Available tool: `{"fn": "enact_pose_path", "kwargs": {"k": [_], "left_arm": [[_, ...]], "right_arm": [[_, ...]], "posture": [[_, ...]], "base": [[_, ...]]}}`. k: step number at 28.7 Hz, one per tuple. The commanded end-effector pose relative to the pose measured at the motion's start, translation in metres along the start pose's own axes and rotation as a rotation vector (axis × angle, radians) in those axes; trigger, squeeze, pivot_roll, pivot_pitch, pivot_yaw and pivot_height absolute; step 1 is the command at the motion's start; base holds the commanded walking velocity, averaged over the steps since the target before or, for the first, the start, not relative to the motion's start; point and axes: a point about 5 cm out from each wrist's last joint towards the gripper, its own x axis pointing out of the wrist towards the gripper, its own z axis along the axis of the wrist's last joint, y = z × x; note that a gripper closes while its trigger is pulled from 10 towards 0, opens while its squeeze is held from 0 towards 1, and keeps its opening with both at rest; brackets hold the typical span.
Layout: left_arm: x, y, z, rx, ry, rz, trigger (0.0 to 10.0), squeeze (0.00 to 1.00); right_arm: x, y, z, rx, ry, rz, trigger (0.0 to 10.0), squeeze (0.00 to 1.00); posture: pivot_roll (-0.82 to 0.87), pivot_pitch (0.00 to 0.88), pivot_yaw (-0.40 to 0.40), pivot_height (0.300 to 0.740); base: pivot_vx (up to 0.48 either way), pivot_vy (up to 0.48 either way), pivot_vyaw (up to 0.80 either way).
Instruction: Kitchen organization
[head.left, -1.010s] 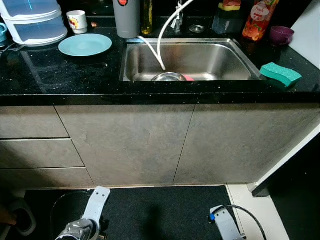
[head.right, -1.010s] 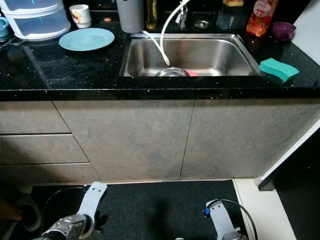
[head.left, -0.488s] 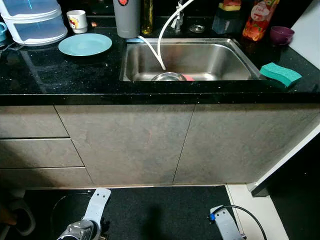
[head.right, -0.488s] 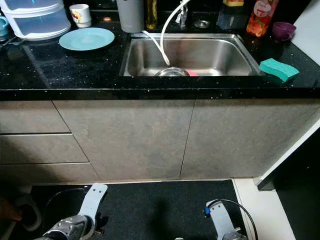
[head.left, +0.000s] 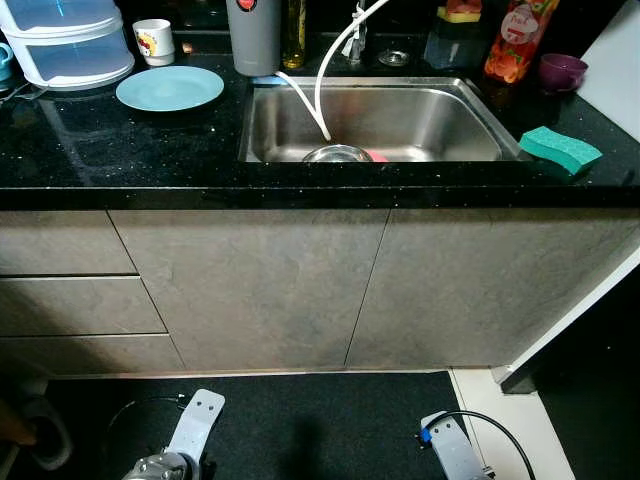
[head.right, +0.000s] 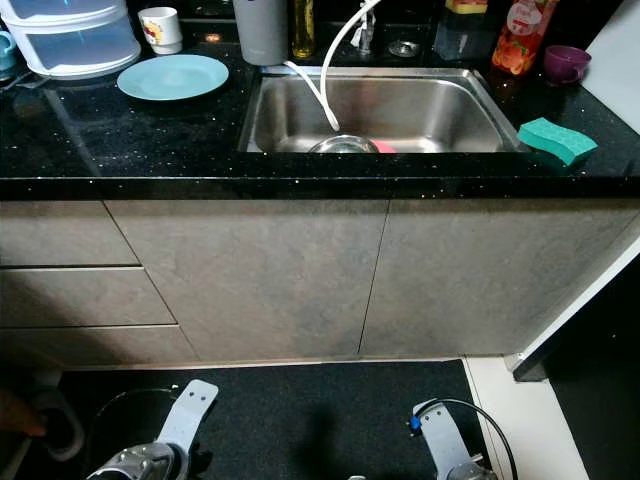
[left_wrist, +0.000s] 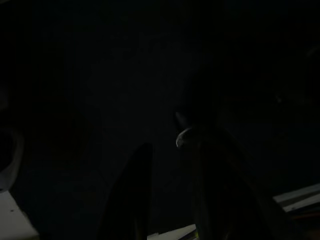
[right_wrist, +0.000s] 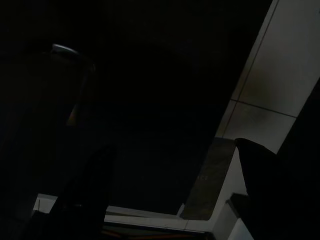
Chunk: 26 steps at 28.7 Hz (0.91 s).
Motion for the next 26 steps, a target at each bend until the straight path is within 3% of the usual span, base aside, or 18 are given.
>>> {"fn": "enact_pose_path", "kwargs": {"k": [1,7,11,12,14,17,21,22,26], "left_arm": [[0.002,-0.007,-0.009,0.057,0.040,-0.014,10.0,0.00],[0.003,-0.010,-0.007,0.092,0.030,-0.004,10.0,0.00],[0.003,-0.010,-0.007,0.086,0.025,0.015,10.0,0.00],[0.003,-0.010,-0.007,0.086,0.025,0.015,10.0,0.00],[0.002,-0.006,-0.003,0.035,0.007,0.042,10.0,0.00],[0.002,-0.002,0.001,-0.025,-0.015,0.065,10.0,0.00],[-0.001,0.009,0.010,-0.109,-0.064,0.127,10.0,0.00],[-0.004,0.020,0.015,-0.164,-0.102,0.195,10.0,0.00],[-0.008,0.031,0.009,-0.198,-0.122,0.258,10.0,0.00]], "right_arm": [[-0.001,-0.001,-0.007,0.000,0.015,-0.011,10.0,0.00],[-0.001,-0.004,-0.009,0.043,-0.002,-0.052,10.0,0.00],[-0.002,-0.007,-0.012,0.185,-0.044,-0.139,10.0,0.00],[-0.002,-0.007,-0.012,0.185,-0.044,-0.139,10.0,0.00],[-0.003,-0.010,-0.013,0.311,-0.083,-0.237,10.0,0.00],[-0.004,-0.012,-0.014,0.384,-0.110,-0.293,10.0,0.00],[-0.005,-0.012,-0.011,0.414,-0.169,-0.281,10.0,0.00],[-0.005,-0.011,-0.006,0.430,-0.226,-0.246,10.0,0.00],[-0.006,-0.009,0.000,0.429,-0.278,-0.186,10.0,0.00]], "posture": [[0.03,0.069,0.000,0.740],[0.04,0.069,0.005,0.740],[0.04,0.064,-0.001,0.740],[0.04,0.064,-0.001,0.740],[0.05,0.063,-0.007,0.740],[0.05,0.062,-0.007,0.740],[0.05,0.060,-0.025,0.740],[0.06,0.060,-0.037,0.740],[0.08,0.055,-0.055,0.740]], "base": [[0.000,0.000,0.00],[0.000,0.000,0.00],[0.000,0.000,0.00],[0.000,0.000,0.00],[0.000,0.000,0.00],[0.000,0.000,0.00],[0.000,0.000,0.00],[0.000,0.000,0.00],[0.000,0.000,0.00]]}}
